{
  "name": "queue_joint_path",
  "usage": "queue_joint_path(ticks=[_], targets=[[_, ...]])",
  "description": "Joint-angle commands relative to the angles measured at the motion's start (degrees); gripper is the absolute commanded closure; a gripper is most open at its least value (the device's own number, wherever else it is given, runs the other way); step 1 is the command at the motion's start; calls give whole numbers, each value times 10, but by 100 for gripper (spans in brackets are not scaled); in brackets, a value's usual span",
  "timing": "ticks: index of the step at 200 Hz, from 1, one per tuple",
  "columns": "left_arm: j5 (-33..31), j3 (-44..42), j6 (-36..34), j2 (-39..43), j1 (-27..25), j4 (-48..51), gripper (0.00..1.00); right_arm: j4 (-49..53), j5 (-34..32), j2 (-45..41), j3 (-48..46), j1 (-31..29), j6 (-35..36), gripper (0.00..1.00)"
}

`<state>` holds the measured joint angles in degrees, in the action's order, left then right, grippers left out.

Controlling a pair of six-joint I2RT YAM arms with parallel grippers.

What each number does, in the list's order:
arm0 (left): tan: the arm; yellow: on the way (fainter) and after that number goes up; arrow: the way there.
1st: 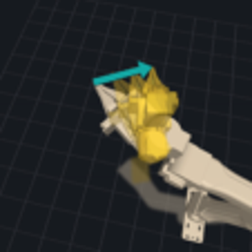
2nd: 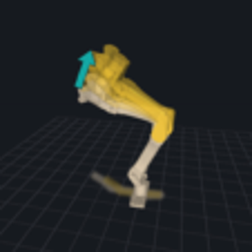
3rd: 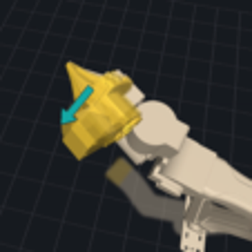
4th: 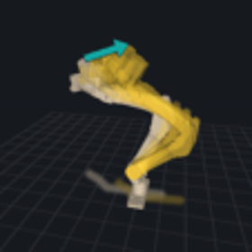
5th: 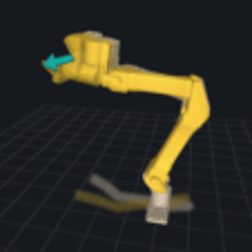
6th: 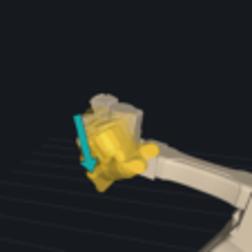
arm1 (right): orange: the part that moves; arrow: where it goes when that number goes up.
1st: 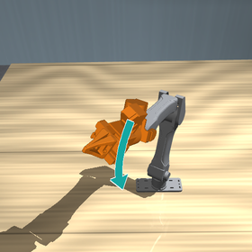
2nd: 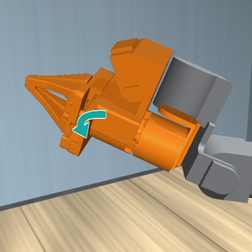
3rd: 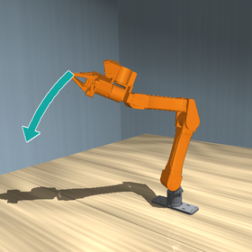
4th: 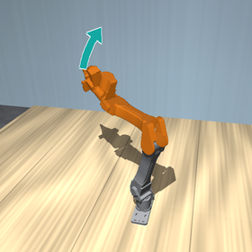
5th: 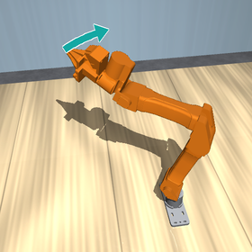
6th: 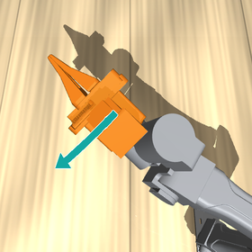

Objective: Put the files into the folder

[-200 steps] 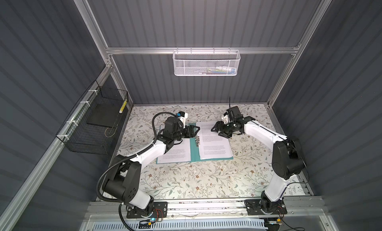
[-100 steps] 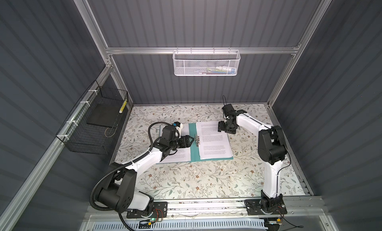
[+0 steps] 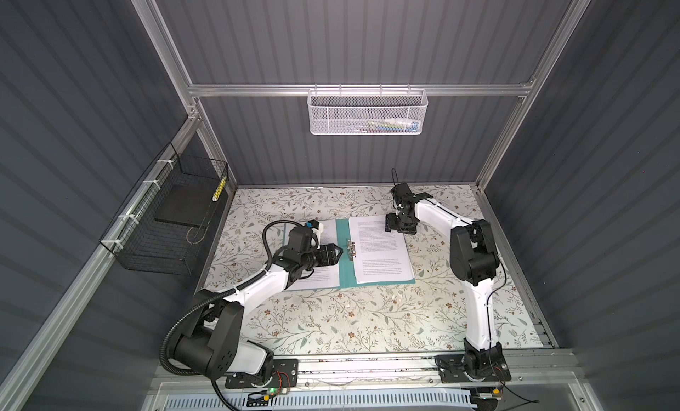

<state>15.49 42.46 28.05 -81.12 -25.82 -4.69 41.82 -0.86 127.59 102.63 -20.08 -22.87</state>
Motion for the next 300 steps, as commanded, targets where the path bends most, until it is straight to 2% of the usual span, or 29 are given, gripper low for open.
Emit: queue_joint_path(ticks=[1, 164, 232, 269, 279, 290, 300], targets=[[-6, -5, 2, 2, 3, 9, 27, 11, -2, 9, 16, 0, 7, 26], [0, -26, 15, -11, 3, -14, 28, 25, 2, 42, 66, -11, 14, 26], [-15, -22, 22, -22, 3, -14, 27, 23, -35, -1, 47, -9, 16, 26], [-29, -19, 36, -21, 3, -21, 27, 7, -16, -65, -7, -16, -1, 26], [-43, -16, 41, -22, 3, -8, 28, -4, 8, -92, -31, -20, -14, 27], [-59, -18, 42, -20, 3, 5, 28, -35, 58, -129, -69, -21, -40, 32], [-66, -25, 43, -17, 2, 7, 30, -70, 112, -157, -102, -25, -75, 42]])
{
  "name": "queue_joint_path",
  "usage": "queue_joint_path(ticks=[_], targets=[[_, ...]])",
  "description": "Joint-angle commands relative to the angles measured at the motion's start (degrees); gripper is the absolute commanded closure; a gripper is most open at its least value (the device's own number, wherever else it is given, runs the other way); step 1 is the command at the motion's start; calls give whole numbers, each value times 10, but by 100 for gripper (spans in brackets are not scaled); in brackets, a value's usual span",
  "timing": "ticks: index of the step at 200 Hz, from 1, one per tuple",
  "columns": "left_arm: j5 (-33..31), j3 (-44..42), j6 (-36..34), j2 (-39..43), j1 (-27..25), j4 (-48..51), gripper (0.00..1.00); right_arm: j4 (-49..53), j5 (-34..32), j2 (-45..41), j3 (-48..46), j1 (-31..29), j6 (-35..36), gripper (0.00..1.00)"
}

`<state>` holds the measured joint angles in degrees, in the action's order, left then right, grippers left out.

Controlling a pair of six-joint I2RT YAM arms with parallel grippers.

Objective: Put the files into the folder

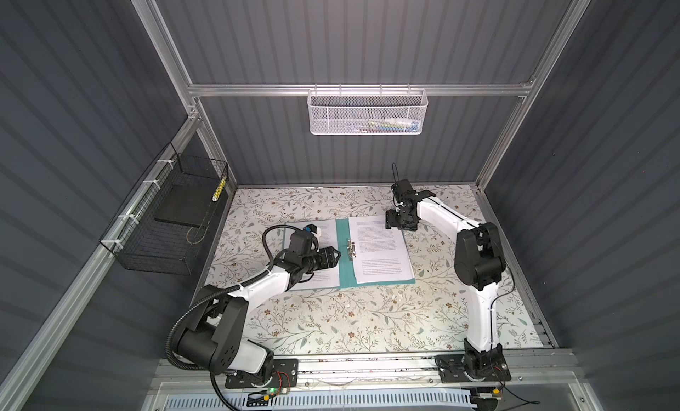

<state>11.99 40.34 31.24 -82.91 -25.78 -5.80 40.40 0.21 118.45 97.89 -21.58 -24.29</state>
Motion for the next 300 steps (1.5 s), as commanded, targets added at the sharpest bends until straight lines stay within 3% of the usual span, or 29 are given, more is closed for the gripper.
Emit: queue_joint_path(ticks=[1, 27, 81, 123, 163, 260, 300], targets=[[-31, -4, 11, 1, 2, 18, 30, -59, 107, -68, -58, -11, -64, 43], [-27, -29, 15, 13, 2, 7, 42, -104, 217, -88, -88, -33, -137, 60], [-7, -67, 16, 18, 9, -14, 47, -201, 317, -49, -110, -94, -257, 67], [9, -87, 16, 19, 17, -37, 49, -264, 348, -16, -137, -110, -325, 77], [13, -105, 20, 21, 22, -49, 51, -293, 359, 3, -156, -111, -357, 79], [22, -115, 24, 12, 27, -66, 53, -306, 372, 26, -151, -109, -369, 85], [22, -116, 24, 9, 28, -69, 54, -309, 373, 23, -155, -107, -370, 83]])
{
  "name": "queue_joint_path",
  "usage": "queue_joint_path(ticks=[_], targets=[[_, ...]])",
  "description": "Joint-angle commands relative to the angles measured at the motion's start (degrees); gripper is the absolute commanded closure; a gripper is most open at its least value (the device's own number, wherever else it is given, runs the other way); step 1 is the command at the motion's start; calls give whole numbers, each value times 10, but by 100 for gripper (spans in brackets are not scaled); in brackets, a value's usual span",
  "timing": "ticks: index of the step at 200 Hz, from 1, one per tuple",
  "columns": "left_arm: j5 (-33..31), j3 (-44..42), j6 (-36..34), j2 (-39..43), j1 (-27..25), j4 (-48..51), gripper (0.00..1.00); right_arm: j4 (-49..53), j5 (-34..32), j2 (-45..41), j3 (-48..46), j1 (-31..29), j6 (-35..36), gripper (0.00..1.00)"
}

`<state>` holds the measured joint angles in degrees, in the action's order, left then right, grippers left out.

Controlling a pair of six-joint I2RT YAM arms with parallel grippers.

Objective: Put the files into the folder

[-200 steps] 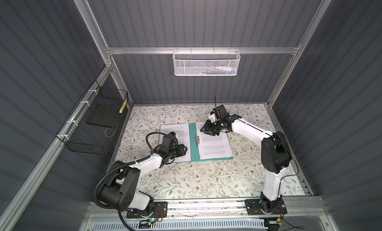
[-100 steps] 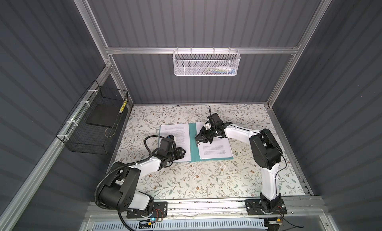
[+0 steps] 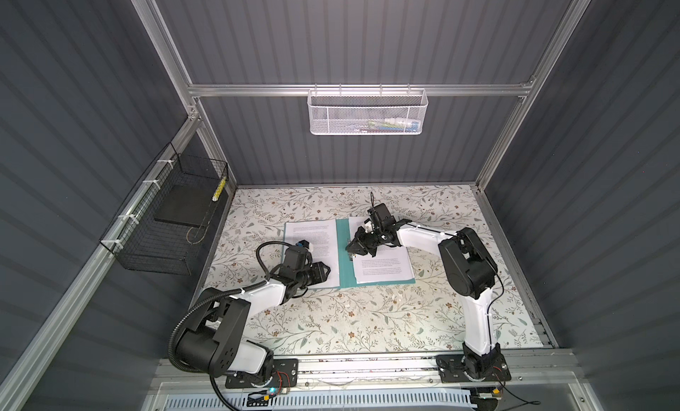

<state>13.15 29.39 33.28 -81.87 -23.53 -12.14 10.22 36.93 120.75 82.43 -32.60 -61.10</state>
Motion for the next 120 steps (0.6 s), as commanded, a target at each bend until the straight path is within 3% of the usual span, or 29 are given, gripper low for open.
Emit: queue_joint_path(ticks=[1, 38, 120], targets=[[10, -6, 4, -1, 5, -5, 54, -8, 6, -1, -1, 3, -2, 83], [12, -7, 6, -2, 6, -7, 54, -17, 8, -9, -6, 6, -1, 78], [14, -7, 2, -5, 6, -9, 54, -26, 10, -16, -13, 7, -2, 80]])
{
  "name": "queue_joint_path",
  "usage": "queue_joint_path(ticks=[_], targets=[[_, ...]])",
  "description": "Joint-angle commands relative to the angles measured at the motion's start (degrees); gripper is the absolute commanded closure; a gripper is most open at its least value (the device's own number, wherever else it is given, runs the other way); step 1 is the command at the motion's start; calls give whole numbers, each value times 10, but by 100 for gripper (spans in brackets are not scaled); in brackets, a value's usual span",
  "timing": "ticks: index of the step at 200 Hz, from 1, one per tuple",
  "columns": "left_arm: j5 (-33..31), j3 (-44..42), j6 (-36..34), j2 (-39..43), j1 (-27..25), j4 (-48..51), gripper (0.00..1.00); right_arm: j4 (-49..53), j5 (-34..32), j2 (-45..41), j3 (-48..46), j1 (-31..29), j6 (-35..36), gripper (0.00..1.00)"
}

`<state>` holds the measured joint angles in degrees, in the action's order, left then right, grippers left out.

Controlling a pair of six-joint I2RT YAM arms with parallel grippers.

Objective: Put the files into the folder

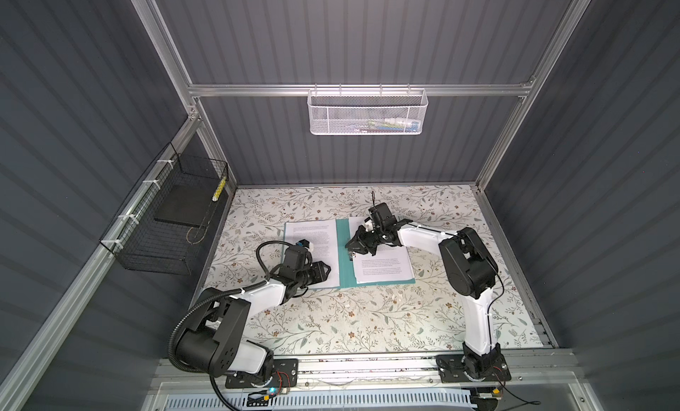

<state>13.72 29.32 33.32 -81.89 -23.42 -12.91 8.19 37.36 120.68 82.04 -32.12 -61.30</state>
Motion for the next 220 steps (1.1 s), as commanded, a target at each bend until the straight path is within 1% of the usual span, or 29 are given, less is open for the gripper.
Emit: queue_joint_path(ticks=[1, 86, 123, 133, 157, 183, 220], targets=[[9, -6, 2, -5, 5, -1, 54, -5, 5, -16, -9, 2, 0, 80], [11, -6, 1, -11, 5, -4, 55, -27, 4, -30, -41, 8, -13, 80], [10, -7, 1, -15, 6, -8, 55, -32, 5, -31, -45, 9, -14, 88], [11, -7, 0, -18, 6, -9, 56, -33, 6, -30, -45, 9, -14, 93], [11, -7, -1, -32, 6, -15, 57, -34, 7, -27, -51, 9, -15, 100], [17, -13, 0, -52, 7, -34, 59, -40, 6, -23, -65, 9, -17, 100], [5, -17, -4, -85, 7, -43, 62, -45, 9, -14, -86, 10, -15, 100]])
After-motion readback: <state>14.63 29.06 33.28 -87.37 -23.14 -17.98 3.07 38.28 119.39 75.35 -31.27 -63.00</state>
